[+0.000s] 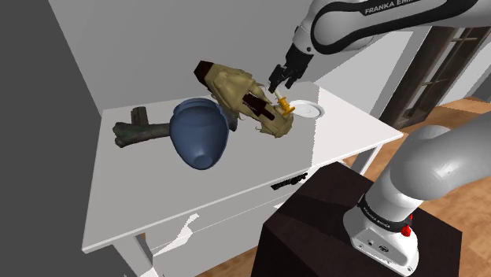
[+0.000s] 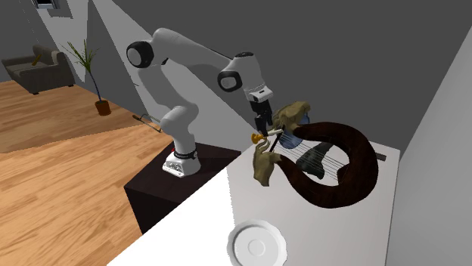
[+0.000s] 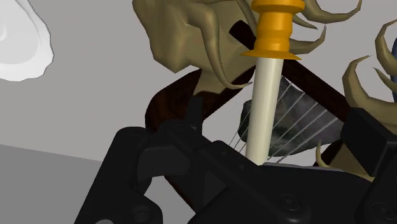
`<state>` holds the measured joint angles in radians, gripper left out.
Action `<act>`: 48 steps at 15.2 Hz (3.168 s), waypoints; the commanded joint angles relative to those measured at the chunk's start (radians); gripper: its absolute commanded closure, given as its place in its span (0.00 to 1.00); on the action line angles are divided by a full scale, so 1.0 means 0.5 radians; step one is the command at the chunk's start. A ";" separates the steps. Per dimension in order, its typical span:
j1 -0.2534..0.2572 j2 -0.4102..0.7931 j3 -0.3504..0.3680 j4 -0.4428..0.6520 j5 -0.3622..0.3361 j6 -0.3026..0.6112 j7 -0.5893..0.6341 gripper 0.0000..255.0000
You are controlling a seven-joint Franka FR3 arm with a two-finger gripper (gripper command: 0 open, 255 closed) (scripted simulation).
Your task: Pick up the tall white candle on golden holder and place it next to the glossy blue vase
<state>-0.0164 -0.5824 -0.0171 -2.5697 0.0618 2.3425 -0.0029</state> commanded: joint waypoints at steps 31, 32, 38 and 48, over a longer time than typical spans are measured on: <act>-0.003 -0.022 0.006 0.212 -0.010 -0.232 0.020 1.00; -0.004 -0.025 0.006 0.237 -0.011 -0.260 0.021 1.00; -0.006 -0.032 0.007 0.394 -0.016 -0.423 0.030 1.00; -0.007 -0.007 0.006 0.681 -0.022 -0.685 0.044 1.00</act>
<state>-0.0197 -0.5883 -0.0136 -2.2479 0.0509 2.0168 0.0185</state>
